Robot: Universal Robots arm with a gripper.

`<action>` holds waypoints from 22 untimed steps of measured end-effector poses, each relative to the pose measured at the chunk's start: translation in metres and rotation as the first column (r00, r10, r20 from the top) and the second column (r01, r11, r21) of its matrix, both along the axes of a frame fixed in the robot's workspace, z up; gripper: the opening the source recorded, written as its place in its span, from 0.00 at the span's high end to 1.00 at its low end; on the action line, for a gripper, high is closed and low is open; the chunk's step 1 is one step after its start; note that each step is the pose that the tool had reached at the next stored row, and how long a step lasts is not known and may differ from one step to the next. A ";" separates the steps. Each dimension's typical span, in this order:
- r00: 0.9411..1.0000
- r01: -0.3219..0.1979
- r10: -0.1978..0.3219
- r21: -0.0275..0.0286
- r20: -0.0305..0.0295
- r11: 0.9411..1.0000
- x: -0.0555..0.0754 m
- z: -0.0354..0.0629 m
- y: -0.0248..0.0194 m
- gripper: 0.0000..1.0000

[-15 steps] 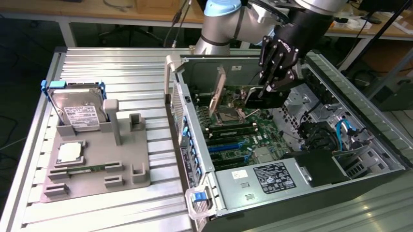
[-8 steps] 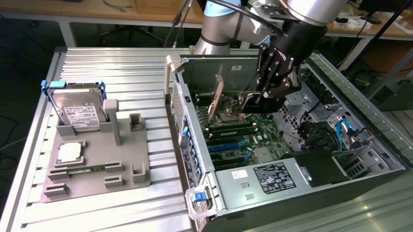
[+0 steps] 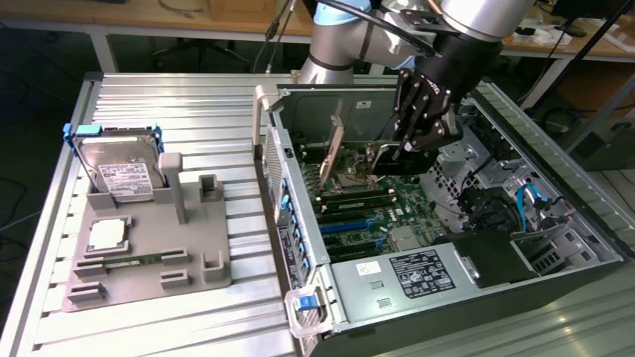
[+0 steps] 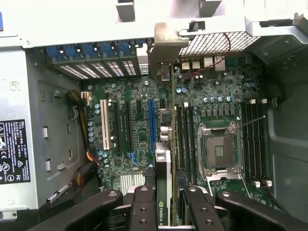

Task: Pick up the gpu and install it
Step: 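Insert the gpu into the slot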

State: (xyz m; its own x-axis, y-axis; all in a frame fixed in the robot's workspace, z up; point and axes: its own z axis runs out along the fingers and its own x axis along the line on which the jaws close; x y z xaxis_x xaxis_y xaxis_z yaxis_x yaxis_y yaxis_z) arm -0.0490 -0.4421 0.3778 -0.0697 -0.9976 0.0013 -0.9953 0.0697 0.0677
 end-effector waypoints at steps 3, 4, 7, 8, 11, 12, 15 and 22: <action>1.000 0.000 0.000 0.000 0.000 1.000 0.000 0.0000 0.0000 0.73; 1.000 0.000 0.000 0.000 0.001 1.000 0.000 -0.0019 -0.0008 0.73; 1.000 0.000 0.000 0.000 0.000 1.000 0.000 -0.0068 -0.0035 0.73; 1.000 0.000 0.000 0.000 0.000 1.000 0.000 -0.0086 -0.0040 0.73; 1.000 0.000 0.000 0.000 0.000 1.000 0.000 -0.0147 -0.0079 0.73; 1.000 0.000 0.000 0.000 0.000 1.000 0.000 -0.0163 -0.0084 0.73; 1.000 0.000 0.000 0.000 0.000 1.000 0.000 -0.0218 -0.0096 0.73; 1.000 -0.003 0.003 0.000 0.000 1.000 0.000 -0.0359 -0.0103 0.73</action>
State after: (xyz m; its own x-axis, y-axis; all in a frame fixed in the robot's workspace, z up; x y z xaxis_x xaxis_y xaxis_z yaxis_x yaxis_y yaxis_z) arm -0.0491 -0.4524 0.3418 -0.0671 -0.9977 0.0012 -0.9955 0.0670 0.0673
